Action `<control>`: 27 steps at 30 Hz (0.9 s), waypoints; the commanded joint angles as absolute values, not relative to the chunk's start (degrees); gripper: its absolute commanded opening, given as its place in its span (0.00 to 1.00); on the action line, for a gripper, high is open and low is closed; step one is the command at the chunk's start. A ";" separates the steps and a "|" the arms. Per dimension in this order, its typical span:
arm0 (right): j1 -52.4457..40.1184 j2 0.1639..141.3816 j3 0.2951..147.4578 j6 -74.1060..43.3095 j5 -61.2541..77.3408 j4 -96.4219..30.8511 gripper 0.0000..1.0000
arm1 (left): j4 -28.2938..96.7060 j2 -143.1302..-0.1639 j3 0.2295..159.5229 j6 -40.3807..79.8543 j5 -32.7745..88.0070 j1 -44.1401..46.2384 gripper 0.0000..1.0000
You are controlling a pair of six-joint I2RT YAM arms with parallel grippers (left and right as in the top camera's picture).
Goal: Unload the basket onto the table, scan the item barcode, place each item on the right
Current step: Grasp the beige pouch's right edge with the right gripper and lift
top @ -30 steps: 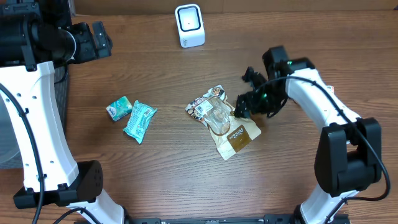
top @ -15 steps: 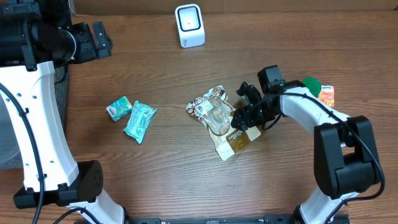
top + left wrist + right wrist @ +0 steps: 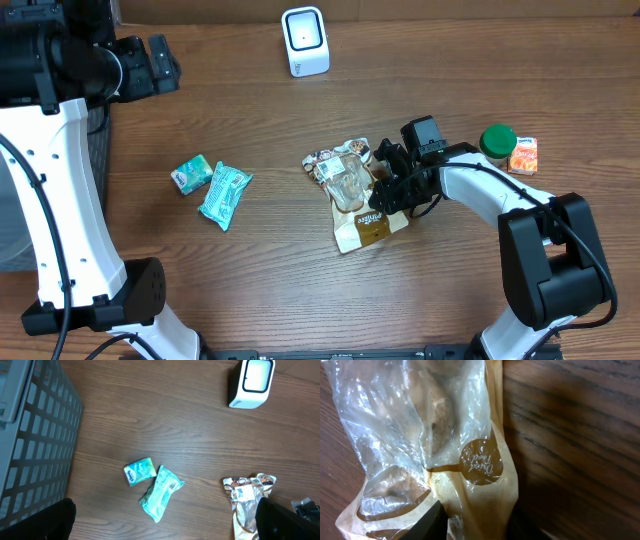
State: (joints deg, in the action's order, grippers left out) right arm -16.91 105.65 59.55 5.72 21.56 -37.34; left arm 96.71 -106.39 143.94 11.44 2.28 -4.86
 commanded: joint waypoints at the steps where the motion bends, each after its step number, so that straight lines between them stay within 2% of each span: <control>1: -17.39 108.66 56.93 4.25 20.45 -38.00 0.32 | 96.79 -106.59 144.49 10.48 1.91 -4.49 1.00; 6: -17.39 108.66 57.45 4.27 23.42 -39.09 0.30 | 96.79 -106.59 144.49 10.48 1.91 -4.49 0.99; 10: -17.06 108.66 60.07 4.27 28.21 -42.96 0.22 | 96.79 -106.59 144.49 10.48 1.91 -4.49 1.00; 14: -15.40 108.64 65.87 4.29 32.27 -50.96 0.10 | 96.79 -106.59 144.49 10.48 1.91 -4.49 1.00; 21: -13.58 108.53 78.02 4.82 36.95 -63.59 0.08 | 96.79 -106.59 144.49 10.48 1.91 -4.49 0.99; 27: -13.80 106.48 85.10 6.52 37.87 -67.05 0.04 | 96.79 -106.59 144.49 10.48 1.91 -4.49 0.99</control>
